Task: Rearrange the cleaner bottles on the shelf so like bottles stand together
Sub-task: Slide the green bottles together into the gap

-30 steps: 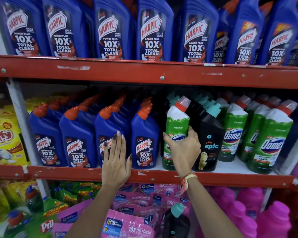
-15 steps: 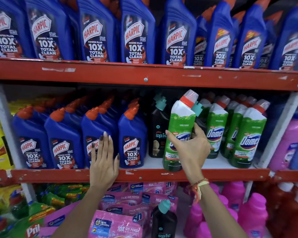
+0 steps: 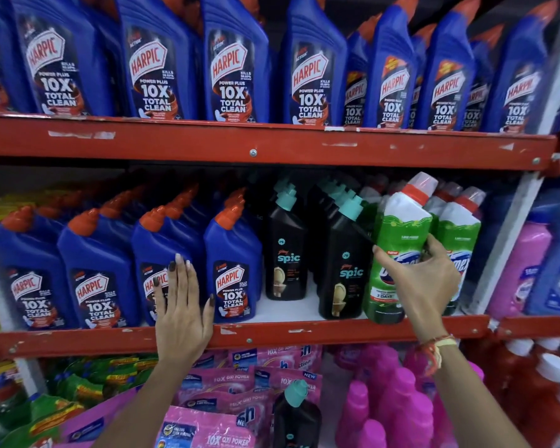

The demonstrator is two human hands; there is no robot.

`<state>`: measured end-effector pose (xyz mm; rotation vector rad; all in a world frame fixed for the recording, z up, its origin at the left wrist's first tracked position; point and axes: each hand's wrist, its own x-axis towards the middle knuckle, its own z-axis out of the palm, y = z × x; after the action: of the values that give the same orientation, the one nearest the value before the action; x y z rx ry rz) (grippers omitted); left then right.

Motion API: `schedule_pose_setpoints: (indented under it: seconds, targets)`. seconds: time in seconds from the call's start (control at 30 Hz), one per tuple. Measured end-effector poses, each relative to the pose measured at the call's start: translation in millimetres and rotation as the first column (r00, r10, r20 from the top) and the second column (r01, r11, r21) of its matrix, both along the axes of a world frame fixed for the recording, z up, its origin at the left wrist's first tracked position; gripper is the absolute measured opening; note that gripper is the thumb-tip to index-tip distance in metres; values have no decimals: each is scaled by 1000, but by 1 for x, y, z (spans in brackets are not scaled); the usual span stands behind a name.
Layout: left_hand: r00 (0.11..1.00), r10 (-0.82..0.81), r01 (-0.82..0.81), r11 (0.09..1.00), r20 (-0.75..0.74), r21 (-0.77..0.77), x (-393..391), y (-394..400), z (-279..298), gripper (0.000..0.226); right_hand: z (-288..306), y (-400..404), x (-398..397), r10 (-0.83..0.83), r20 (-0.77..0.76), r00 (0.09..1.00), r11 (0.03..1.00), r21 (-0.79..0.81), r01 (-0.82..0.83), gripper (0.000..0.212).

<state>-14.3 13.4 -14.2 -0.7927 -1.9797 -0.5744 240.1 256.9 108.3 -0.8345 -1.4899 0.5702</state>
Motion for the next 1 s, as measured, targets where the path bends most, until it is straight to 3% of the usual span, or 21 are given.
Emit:
schedule_pose_setpoints:
  seconds: [0.13,0.33,0.63,1.0]
  targets:
    - [1000,1,-1,1000,-19,9,0,0,0,69,2,20,-3,-17,55,998,1000,-2,17,58]
    - [1000,-1,1,1000,-25,7,0,1,0,70,0,33,-11,2,81,997,999,-35,1,42]
    - [999,7,-6,1000,-41,13,-1,2,-1,70,-14,42,-21,-30,148,989,993,-107,46,92]
    - [998,12,-12,1000,-53,5,-1,1,-1,70,-20,29,-29,-38,106,994,997,-67,46,96]
